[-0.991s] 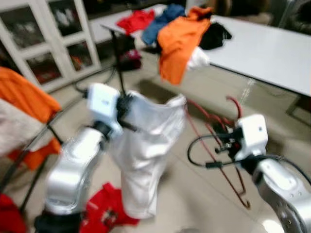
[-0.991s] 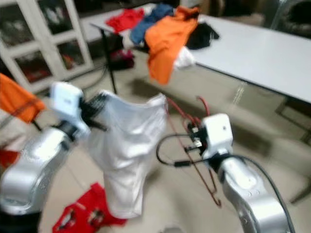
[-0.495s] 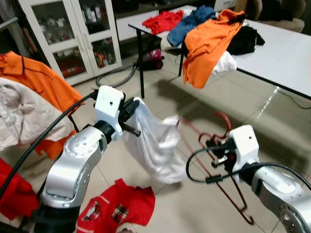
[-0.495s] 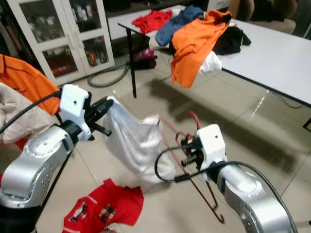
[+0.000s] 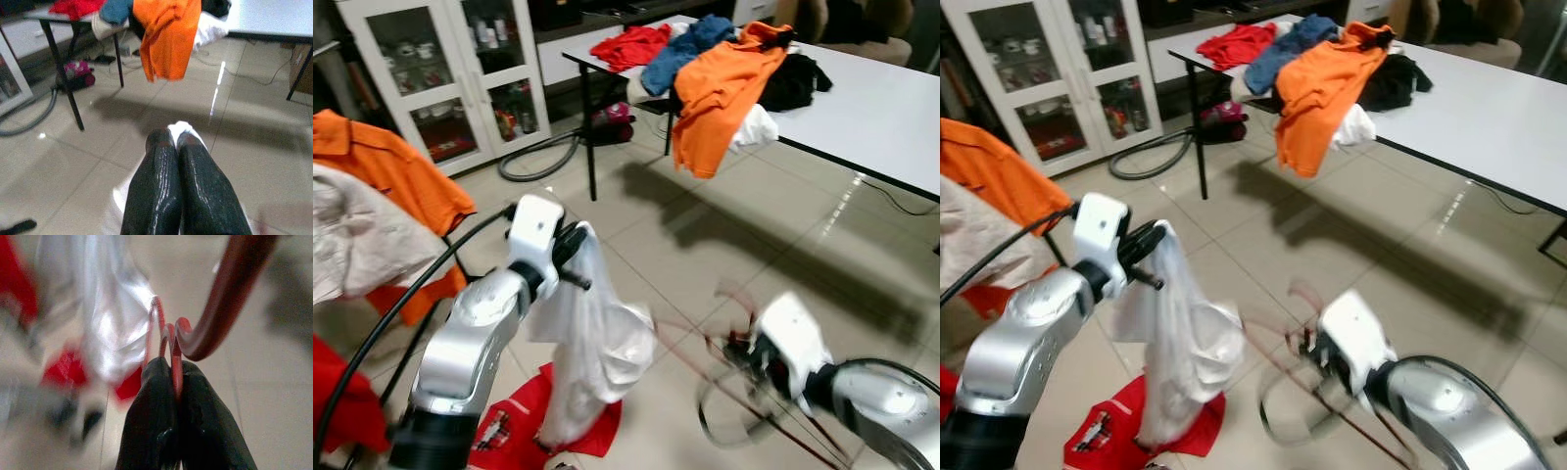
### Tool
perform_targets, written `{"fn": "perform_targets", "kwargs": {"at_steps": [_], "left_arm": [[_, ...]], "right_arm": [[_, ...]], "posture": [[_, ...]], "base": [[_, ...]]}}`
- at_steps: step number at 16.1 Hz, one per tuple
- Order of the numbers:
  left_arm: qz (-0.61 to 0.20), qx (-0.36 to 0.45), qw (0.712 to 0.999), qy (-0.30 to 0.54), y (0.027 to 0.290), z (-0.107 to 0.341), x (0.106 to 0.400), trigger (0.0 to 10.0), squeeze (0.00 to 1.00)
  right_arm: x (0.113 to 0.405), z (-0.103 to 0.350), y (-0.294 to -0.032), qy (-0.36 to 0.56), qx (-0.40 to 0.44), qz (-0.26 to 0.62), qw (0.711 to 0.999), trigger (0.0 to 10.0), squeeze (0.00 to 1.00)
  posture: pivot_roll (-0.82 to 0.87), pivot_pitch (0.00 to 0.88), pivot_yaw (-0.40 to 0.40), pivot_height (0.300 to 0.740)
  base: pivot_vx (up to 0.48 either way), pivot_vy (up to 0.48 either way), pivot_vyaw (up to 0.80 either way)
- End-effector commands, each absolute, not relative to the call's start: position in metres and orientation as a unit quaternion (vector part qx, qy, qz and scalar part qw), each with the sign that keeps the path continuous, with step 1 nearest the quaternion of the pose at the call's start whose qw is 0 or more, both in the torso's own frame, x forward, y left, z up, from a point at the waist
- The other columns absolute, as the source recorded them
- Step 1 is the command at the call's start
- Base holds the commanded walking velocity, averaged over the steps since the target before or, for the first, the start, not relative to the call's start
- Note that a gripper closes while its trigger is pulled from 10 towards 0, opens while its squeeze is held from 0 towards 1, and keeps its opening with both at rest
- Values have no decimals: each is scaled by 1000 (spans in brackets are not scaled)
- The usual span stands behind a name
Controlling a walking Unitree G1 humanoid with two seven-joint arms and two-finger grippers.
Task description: Hang hanger
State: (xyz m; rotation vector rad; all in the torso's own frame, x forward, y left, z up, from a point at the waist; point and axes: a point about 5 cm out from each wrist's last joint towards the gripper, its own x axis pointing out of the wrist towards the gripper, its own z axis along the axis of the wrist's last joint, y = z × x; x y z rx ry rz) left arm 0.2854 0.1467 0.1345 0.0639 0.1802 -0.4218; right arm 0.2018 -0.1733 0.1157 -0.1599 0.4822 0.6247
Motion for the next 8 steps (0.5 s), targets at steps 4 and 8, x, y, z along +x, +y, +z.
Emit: {"fn": "perform_targets", "kwargs": {"at_steps": [4, 8], "left_arm": [[-162, 23, 982, 95, 173, 111, 271, 10000, 0], [-187, 21, 978, 84, 171, 117, 254, 10000, 0]], "right_arm": [[200, 124, -164, 179, 5, 342, 923, 10000, 0], [205, 79, -170, 294, -92, 327, 893, 10000, 0]], "posture": [[-204, 0, 44, 740], [-195, 0, 36, 740]], "base": [[0, 0, 0], [0, 0, 0]]}}
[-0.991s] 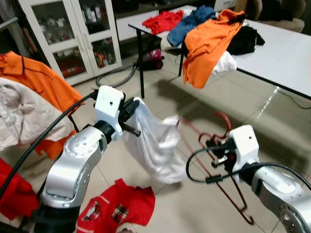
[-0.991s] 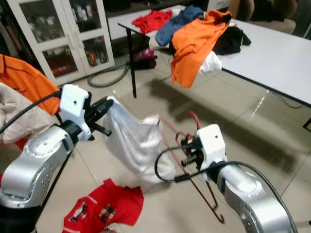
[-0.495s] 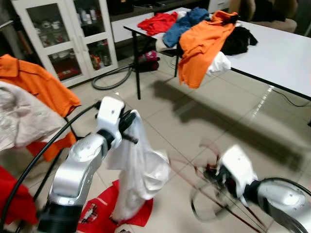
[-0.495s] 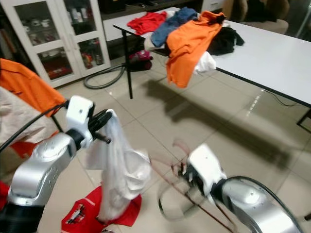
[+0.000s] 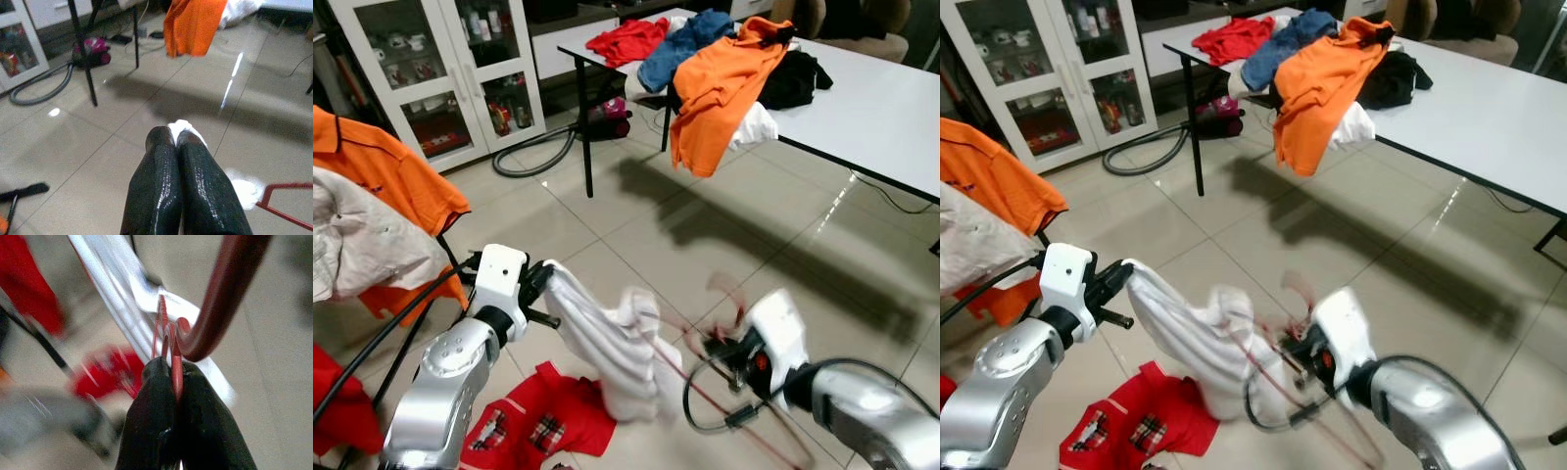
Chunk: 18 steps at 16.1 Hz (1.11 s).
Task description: Hang hanger
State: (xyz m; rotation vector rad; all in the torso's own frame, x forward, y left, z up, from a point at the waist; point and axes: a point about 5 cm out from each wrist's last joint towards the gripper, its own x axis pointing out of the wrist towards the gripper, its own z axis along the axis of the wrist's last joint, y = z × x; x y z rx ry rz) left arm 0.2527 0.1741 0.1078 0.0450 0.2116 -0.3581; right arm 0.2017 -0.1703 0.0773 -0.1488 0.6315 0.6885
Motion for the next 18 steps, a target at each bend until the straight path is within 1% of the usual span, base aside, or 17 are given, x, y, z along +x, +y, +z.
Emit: {"fn": "perform_targets", "kwargs": {"at_steps": [1, 2, 3, 4, 5, 7, 9, 10, 11, 13, 14, 15, 16, 17, 18], "left_arm": [[-190, 16, 978, 86, 170, 117, 252, 10000, 0], [-204, 21, 974, 99, 168, 114, 247, 10000, 0], [-206, 28, 973, 102, 167, 112, 246, 10000, 0], [-202, 25, 974, 101, 166, 112, 247, 10000, 0], [-200, 26, 975, 95, 164, 114, 251, 10000, 0], [-205, 29, 974, 95, 161, 114, 256, 10000, 0], [-212, 34, 972, 92, 159, 116, 260, 10000, 0], [-219, 32, 971, 89, 156, 119, 262, 10000, 0], [-224, 32, 970, 87, 154, 121, 263, 10000, 0], [-225, 32, 970, 86, 155, 123, 265, 10000, 0], [-232, 34, 968, 84, 156, 126, 265, 10000, 0], [-236, 38, 967, 82, 156, 127, 265, 10000, 0], [-235, 40, 968, 78, 158, 131, 267, 10000, 0], [-221, 30, 972, 68, 161, 138, 272, 10000, 0], [-221, 26, 973, 60, 160, 143, 275, 10000, 0]], "right_arm": [[205, 77, -167, 293, -95, 345, 886, 10000, 0], [200, 68, -164, 310, -156, 396, 850, 10000, 0], [200, 66, -164, 319, -147, 400, 847, 10000, 0], [201, 67, -163, 318, -115, 394, 855, 10000, 0], [197, 69, -160, 325, -74, 428, 840, 10000, 0], [192, 74, -158, 327, -39, 466, 821, 10000, 0], [189, 77, -161, 330, -42, 478, 813, 10000, 0], [190, 80, -163, 320, -48, 470, 821, 10000, 0], [191, 84, -166, 303, -49, 454, 836, 10000, 0], [200, 87, -178, 288, -70, 390, 872, 10000, 0], [196, 90, -185, 290, -77, 378, 876, 10000, 0], [200, 92, -192, 279, -104, 345, 890, 10000, 0], [207, 101, -200, 246, -82, 291, 921, 10000, 0], [202, 117, -196, 201, 47, 311, 928, 10000, 0], [198, 120, -195, 200, 45, 326, 923, 10000, 0]], "posture": [[-192, 0, 37, 740], [-195, 0, 35, 740], [-192, 0, 34, 740], [-192, 0, 32, 740], [-188, 0, 31, 740], [-192, 0, 37, 740], [-194, 0, 41, 740], [-197, 0, 49, 740], [-203, 0, 53, 740], [-206, 2, 59, 740], [-208, 5, 62, 740], [-206, 8, 63, 740], [-213, 9, 66, 740], [-215, 10, 70, 740], [-217, 14, 73, 740]], "base": [[0, 0, 0], [0, 0, 0], [0, 0, 0], [0, 0, 0], [0, 0, 0], [0, 0, 0], [0, 0, 0], [0, 0, 0], [0, 0, 0], [0, 0, 0], [0, 0, 0], [0, 0, 0], [0, 0, 0], [0, 0, 0], [0, 0, 0]]}}
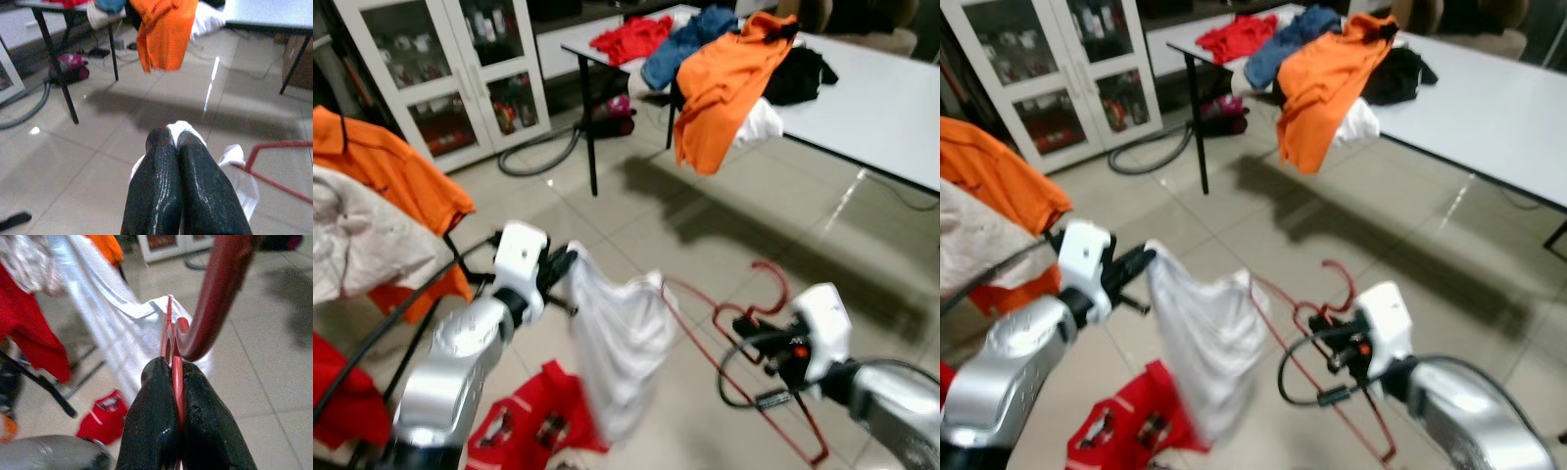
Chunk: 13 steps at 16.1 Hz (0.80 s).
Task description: Hang hanger
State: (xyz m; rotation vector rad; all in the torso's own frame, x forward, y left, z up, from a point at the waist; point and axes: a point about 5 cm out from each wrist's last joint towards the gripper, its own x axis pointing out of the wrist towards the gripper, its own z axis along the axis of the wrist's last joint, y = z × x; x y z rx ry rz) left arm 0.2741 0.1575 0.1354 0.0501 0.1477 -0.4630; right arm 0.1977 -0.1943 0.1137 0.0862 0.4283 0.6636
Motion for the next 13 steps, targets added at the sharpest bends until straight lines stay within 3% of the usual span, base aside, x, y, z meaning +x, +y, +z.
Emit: {"fn": "perform_targets", "kwargs": {"at_steps": [1, 5, 7, 8, 10, 12, 13], "left_arm": [[-223, 22, 973, 54, 159, 147, 277, 10000, 0], [-305, 27, 952, 6, 134, 184, 287, 10000, 0], [-320, 43, 946, -15, 127, 198, 294, 10000, 0], [-333, 76, 940, -29, 128, 208, 302, 10000, 0], [-326, 80, 941, -38, 132, 217, 310, 10000, 0], [-330, 64, 940, -55, 129, 233, 314, 10000, 0], [-330, 69, 940, -59, 129, 236, 315, 10000, 0]], "right_arm": [[195, 121, -194, 200, 55, 337, 918, 10000, 0], [199, 125, -191, 231, 9, 376, 897, 10000, 0], [197, 117, -188, 263, -83, 399, 875, 10000, 0], [201, 107, -190, 285, -171, 390, 858, 10000, 0], [196, 100, -186, 309, -220, 413, 828, 10000, 0], [185, 91, -178, 338, -240, 445, 794, 10000, 0], [186, 92, -176, 332, -224, 444, 802, 10000, 0]], "posture": [[-223, 14, 76, 740], [-219, 23, 71, 740], [-214, 28, 66, 740], [-204, 33, 57, 740], [-197, 36, 51, 740], [-195, 37, 48, 740], [-193, 37, 47, 740]], "base": [[0, 0, 0], [0, 0, 0], [0, 0, 0], [0, 0, 0], [0, 0, 0], [0, 0, 0], [0, 0, 0]]}}
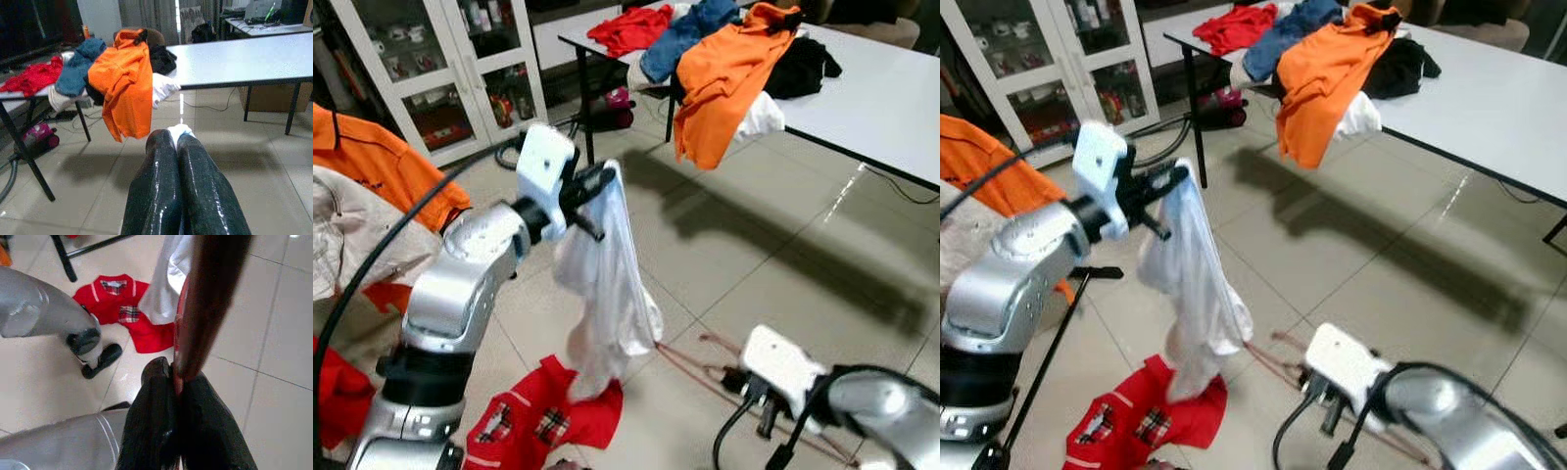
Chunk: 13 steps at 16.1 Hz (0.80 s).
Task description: Hang hanger
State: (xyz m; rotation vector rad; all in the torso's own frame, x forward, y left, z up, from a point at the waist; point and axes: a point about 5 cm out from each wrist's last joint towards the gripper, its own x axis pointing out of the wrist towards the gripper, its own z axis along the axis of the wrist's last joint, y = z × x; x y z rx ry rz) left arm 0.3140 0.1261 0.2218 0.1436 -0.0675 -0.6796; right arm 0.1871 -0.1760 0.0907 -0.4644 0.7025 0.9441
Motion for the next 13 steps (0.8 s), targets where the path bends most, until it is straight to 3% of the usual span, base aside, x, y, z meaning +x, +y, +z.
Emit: {"fn": "perform_targets", "kwargs": {"at_steps": [1, 2, 6, 9, 13], "left_arm": [[-326, 74, 941, -57, 131, 235, 315, 10000, 0], [-312, 84, 945, -47, 136, 230, 315, 10000, 0], [-324, 101, 940, -26, 140, 214, 305, 10000, 0], [-327, 110, 938, -20, 142, 212, 306, 10000, 0], [-330, 103, 938, -29, 134, 216, 310, 10000, 0]], "right_arm": [[190, 98, -171, 303, -187, 435, 827, 10000, 0], [193, 110, -166, 259, -123, 422, 860, 10000, 0], [193, 132, -174, 200, -64, 356, 911, 10000, 0], [188, 133, -176, 212, -35, 349, 912, 10000, 0], [176, 132, -167, 243, 1, 391, 888, 10000, 0]], "posture": [[-191, 37, 45, 740], [-188, 37, 44, 740], [-198, 31, 70, 740], [-208, 20, 83, 740], [-211, 11, 85, 740]], "base": [[0, 0, 0], [0, 0, 0], [0, 0, 0], [0, 0, 0], [0, 0, 0]]}}
